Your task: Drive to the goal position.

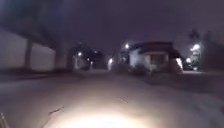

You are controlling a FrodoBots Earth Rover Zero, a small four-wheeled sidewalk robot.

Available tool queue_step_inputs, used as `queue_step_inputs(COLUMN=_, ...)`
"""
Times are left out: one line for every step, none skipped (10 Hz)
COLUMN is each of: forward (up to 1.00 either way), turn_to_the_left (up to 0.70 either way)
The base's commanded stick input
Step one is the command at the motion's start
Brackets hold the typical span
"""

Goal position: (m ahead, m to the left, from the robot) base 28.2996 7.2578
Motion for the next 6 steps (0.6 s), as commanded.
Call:
queue_step_inputs(forward=0.7, turn_to_the_left=0.0)
queue_step_inputs(forward=0.7, turn_to_the_left=0.0)
queue_step_inputs(forward=0.7, turn_to_the_left=0.0)
queue_step_inputs(forward=0.7, turn_to_the_left=0.0)
queue_step_inputs(forward=0.7, turn_to_the_left=0.0)
queue_step_inputs(forward=0.7, turn_to_the_left=0.0)
